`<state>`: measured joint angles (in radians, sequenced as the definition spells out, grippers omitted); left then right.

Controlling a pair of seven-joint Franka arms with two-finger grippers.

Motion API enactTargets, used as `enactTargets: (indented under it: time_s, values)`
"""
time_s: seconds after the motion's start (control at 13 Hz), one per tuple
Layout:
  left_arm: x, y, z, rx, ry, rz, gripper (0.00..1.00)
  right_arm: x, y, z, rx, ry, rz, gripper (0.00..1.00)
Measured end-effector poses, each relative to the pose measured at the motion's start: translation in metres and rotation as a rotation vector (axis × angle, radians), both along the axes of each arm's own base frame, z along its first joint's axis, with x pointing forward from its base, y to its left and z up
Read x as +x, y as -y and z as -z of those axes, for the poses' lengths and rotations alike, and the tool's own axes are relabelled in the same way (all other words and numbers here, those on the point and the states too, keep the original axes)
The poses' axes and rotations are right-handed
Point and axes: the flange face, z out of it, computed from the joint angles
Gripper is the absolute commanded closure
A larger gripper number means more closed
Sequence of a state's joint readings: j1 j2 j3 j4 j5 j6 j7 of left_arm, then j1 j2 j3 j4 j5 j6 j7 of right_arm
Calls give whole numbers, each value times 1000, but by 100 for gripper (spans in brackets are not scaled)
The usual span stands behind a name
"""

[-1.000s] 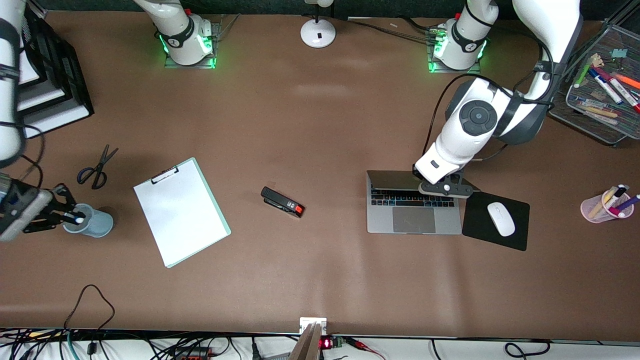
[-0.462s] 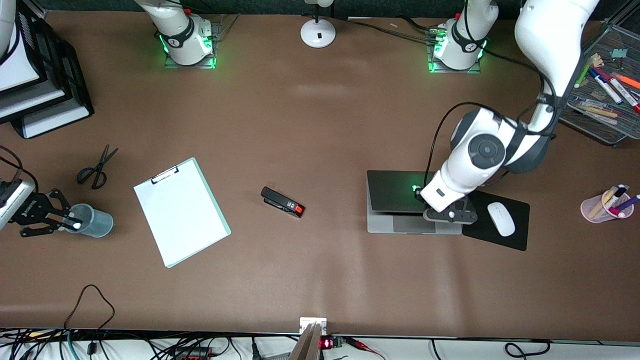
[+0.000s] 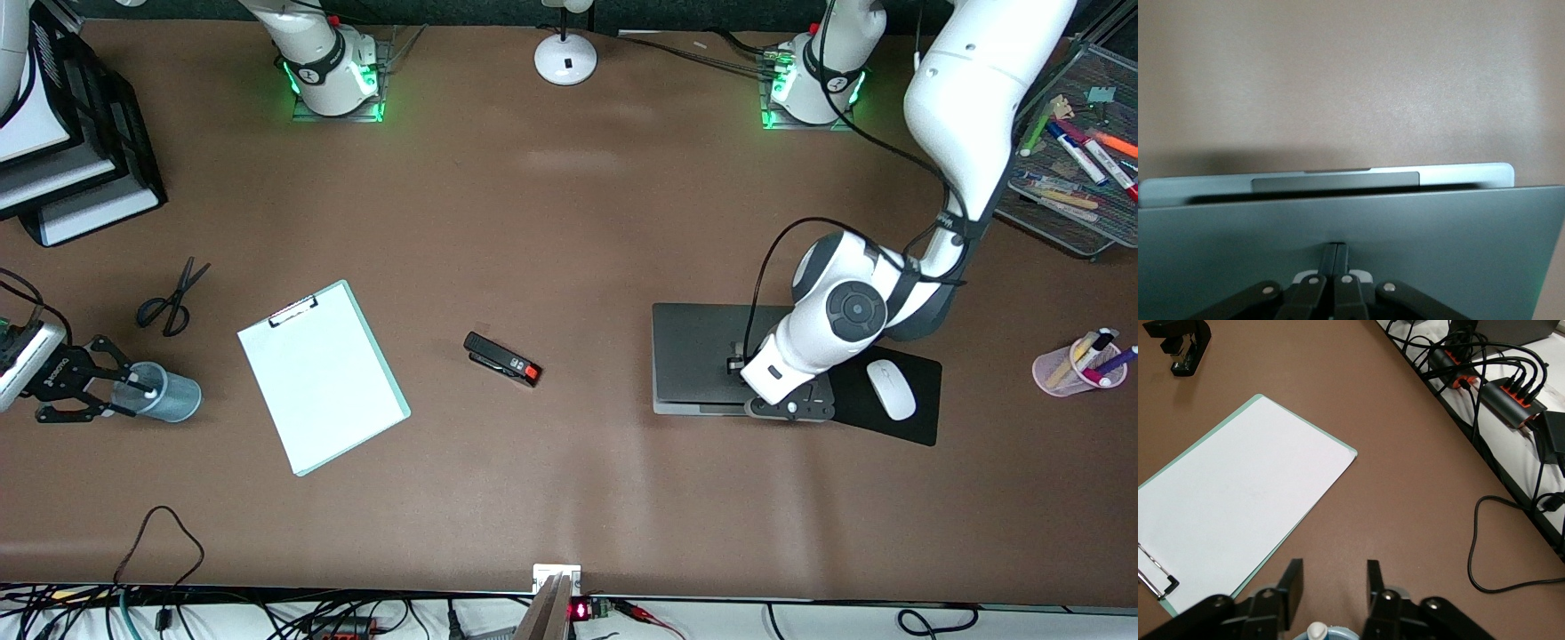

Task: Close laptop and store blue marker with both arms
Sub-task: 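Drop the marker into the cup while the left gripper pushes the lid down, then press the laptop lid shut with the left gripper while the right gripper withdraws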

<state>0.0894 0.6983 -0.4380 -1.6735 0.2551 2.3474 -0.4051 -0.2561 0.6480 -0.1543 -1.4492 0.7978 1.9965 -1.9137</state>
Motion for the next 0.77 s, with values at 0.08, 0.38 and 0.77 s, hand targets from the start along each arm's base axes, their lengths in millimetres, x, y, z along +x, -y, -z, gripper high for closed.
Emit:
enactTargets:
  time_s: [0.08, 0.38, 0.77]
  values:
    - [1, 1, 11, -13, 2, -2, 100, 0, 0, -3, 5, -9, 21, 0]
    - [2, 1, 45, -43, 11, -12, 100, 6, -18, -32, -13, -127, 164, 0]
    - [4, 2, 44, -22, 54, 26, 100, 12, -115, -110, -158, -366, 449, 0]
